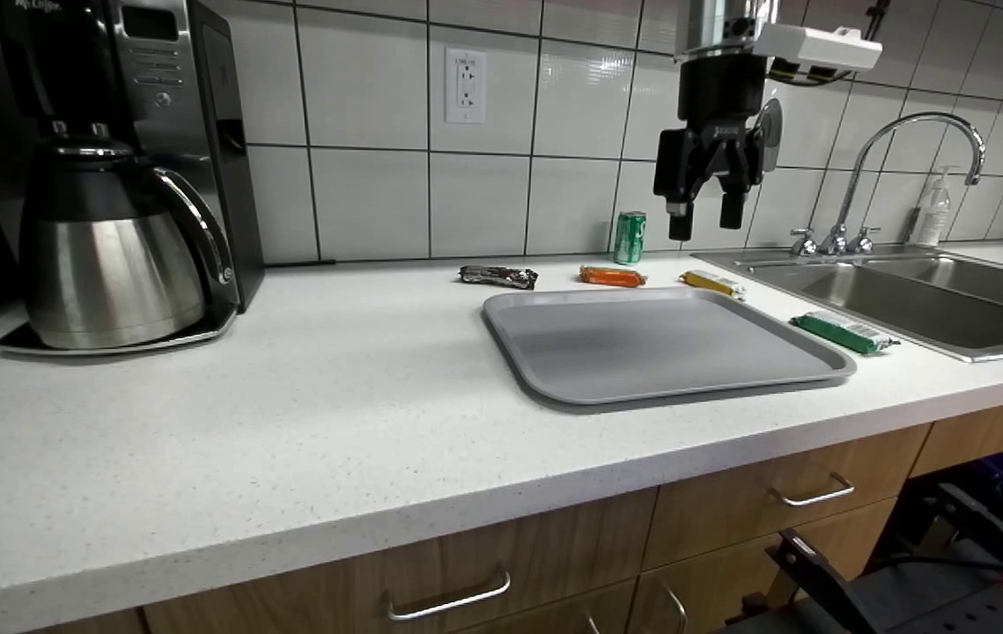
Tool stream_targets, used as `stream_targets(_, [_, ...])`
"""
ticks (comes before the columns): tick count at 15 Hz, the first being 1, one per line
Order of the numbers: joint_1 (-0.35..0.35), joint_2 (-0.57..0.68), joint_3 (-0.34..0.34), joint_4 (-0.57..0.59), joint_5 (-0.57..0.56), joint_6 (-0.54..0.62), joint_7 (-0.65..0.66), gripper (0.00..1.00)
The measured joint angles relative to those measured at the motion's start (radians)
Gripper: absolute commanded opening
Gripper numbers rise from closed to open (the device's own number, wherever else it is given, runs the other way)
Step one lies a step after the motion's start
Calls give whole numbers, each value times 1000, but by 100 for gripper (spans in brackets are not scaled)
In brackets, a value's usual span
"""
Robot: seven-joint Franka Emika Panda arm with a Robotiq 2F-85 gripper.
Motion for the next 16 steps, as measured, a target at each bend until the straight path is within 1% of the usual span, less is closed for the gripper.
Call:
stream_targets(9, [-12,188,-2,165,-25,23,-5,100])
stream_targets(16, [-8,300,4,299,-29,24,-53,100])
